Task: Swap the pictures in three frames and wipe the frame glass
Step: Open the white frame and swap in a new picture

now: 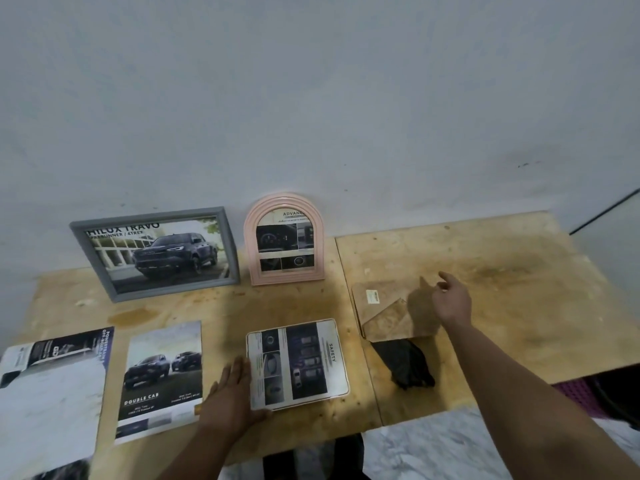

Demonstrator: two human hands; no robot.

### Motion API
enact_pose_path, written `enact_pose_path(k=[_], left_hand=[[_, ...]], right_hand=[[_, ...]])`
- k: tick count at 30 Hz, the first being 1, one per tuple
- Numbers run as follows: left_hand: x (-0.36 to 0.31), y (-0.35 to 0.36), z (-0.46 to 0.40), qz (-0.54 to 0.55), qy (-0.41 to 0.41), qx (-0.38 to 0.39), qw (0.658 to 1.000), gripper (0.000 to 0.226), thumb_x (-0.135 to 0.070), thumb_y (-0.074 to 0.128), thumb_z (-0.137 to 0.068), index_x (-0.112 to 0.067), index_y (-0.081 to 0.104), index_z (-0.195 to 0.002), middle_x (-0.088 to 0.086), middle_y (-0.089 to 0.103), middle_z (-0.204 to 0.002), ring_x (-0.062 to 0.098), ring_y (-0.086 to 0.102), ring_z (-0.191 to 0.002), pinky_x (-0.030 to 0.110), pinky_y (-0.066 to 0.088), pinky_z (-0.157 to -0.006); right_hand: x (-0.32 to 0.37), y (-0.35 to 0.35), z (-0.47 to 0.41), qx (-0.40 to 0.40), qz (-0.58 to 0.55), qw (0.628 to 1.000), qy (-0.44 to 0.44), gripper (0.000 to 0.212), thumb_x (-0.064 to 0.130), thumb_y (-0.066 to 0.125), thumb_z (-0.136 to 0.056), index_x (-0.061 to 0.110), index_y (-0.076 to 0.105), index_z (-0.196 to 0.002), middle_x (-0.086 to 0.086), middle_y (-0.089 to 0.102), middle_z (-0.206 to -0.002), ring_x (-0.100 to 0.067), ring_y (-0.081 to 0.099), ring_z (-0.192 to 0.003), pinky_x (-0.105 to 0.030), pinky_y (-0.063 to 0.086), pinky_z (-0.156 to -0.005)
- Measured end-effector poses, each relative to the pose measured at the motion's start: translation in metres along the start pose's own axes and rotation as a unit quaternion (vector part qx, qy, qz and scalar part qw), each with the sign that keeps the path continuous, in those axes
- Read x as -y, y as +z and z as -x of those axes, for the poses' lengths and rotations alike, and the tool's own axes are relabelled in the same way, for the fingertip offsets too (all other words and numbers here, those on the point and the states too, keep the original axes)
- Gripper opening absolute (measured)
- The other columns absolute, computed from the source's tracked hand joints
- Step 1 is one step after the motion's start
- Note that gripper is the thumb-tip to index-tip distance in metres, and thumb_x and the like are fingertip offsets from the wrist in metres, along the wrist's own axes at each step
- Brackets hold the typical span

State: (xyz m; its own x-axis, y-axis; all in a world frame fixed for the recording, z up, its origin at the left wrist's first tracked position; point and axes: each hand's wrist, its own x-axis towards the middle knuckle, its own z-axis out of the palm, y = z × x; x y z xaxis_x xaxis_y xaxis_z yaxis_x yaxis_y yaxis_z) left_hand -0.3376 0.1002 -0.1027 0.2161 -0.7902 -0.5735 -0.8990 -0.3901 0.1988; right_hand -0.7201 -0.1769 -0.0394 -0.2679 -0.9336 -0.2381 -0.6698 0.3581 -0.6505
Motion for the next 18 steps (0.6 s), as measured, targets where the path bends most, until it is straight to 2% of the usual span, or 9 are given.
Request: enact_pose_path(k=[3,6,8,11,14,18], left_hand=[[0.001,0.001,0.001,0.005,0.004,-0.01,1.0,0.126,-0.073,0.068,-0.08,-0.018,-0.008,-0.164,0.003,-0.01,-0.173,0.025,0.001,-0.16,0.045,0.024,-0.127],[0.001,0.001,0.002,0.009,0.003,-0.014,1.0,0.125,-0.072,0.069,-0.08,-0.018,-0.007,-0.164,0.002,-0.01,-0.173,0.025,0.0,-0.16,0.046,0.025,-0.127],[0.001,0.001,0.002,0.01,0.002,-0.011,1.0,0.126,-0.072,0.069,-0.08,-0.018,-0.008,-0.164,0.002,-0.011,-0.173,0.025,-0.001,-0.16,0.046,0.023,-0.127],[0.003,0.003,0.001,0.01,0.001,-0.011,1.0,0.127,-0.072,0.069,-0.08,-0.018,-0.009,-0.164,0.002,-0.011,-0.173,0.025,-0.002,-0.16,0.046,0.022,-0.127],[0.005,0.005,0.001,0.009,0.002,-0.015,1.0,0.126,-0.071,0.069,-0.081,-0.017,-0.009,-0.164,0.003,-0.012,-0.173,0.024,-0.003,-0.16,0.045,0.022,-0.126],[0.007,0.007,0.0,0.013,0.003,-0.023,1.0,0.127,-0.072,0.07,-0.079,-0.017,-0.006,-0.164,0.001,-0.009,-0.173,0.023,0.001,-0.16,0.046,0.026,-0.125]], right_hand=[[0.007,0.025,0.042,0.023,0.015,0.997,-0.07,0.039,0.031,0.061,-0.1,0.021,0.061,-0.137,-0.005,0.065,-0.125,-0.022,0.064,-0.104,-0.041,0.056,-0.089],[0.01,0.054,0.087,0.11,0.054,0.978,-0.169,0.03,0.033,0.057,-0.101,0.029,0.064,-0.13,0.008,0.063,-0.117,-0.009,0.061,-0.097,-0.029,0.053,-0.086],[0.007,0.075,0.113,0.171,0.1,0.951,-0.236,0.034,0.033,0.057,-0.099,0.033,0.062,-0.132,0.01,0.061,-0.118,-0.007,0.059,-0.104,-0.029,0.053,-0.091],[0.003,0.104,0.139,0.222,0.215,0.905,-0.294,0.047,0.042,0.056,-0.096,0.03,0.053,-0.142,0.005,0.055,-0.129,-0.017,0.052,-0.12,-0.036,0.05,-0.096],[0.005,0.118,0.154,0.225,0.313,0.882,-0.271,0.068,0.061,0.051,-0.093,0.03,0.038,-0.152,0.0,0.038,-0.148,-0.024,0.037,-0.136,-0.046,0.044,-0.104],[0.011,0.13,0.164,0.23,0.369,0.872,-0.224,0.104,0.085,0.051,-0.078,0.028,0.018,-0.159,-0.008,0.023,-0.156,-0.033,0.023,-0.144,-0.053,0.035,-0.112]])
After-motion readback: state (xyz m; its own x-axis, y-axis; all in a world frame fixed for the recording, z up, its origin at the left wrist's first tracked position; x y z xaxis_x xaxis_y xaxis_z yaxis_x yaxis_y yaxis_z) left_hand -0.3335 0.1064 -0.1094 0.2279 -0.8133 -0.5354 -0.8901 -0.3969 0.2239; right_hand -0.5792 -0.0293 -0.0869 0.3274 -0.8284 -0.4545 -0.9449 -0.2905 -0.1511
